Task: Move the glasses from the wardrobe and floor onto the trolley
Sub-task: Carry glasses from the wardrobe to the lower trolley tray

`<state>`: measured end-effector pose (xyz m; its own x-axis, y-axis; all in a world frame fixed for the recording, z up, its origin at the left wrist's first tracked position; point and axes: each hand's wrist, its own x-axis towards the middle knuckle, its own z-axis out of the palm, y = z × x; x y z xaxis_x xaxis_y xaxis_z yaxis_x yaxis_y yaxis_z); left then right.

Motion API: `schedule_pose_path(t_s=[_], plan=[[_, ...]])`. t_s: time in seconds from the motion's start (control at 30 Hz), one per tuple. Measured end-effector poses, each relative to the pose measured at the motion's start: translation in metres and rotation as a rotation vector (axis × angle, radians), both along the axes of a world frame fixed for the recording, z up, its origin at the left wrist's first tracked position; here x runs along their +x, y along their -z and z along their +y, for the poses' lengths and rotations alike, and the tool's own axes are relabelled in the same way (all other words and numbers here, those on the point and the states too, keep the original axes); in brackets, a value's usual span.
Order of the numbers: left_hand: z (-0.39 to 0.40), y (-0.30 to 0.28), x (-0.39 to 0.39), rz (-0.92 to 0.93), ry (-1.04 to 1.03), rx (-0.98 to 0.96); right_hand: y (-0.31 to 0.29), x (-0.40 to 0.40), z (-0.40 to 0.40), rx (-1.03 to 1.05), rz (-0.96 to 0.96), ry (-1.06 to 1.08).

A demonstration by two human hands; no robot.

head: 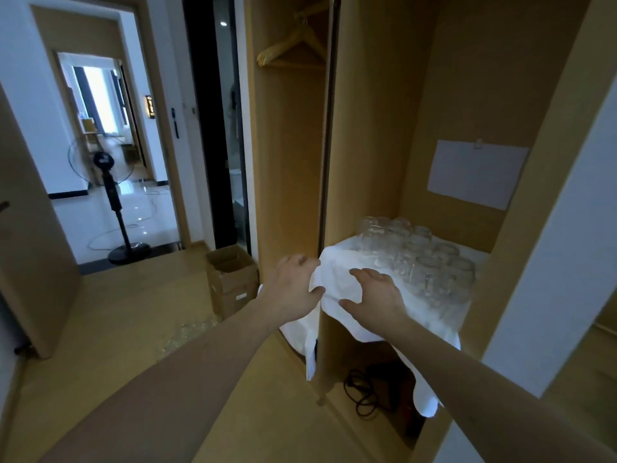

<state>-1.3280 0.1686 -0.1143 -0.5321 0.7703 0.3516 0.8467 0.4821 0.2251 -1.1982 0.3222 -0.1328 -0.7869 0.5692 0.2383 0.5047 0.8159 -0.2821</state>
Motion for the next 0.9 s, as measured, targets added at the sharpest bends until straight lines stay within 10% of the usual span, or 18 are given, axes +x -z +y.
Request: schedule_pose_path(t_s=[0.9], plan=[[0.261, -0.025, -0.138, 0.017, 0.32, -0.093, 0.0, -0.109, 0.215, -0.143, 0.09, 0.283]])
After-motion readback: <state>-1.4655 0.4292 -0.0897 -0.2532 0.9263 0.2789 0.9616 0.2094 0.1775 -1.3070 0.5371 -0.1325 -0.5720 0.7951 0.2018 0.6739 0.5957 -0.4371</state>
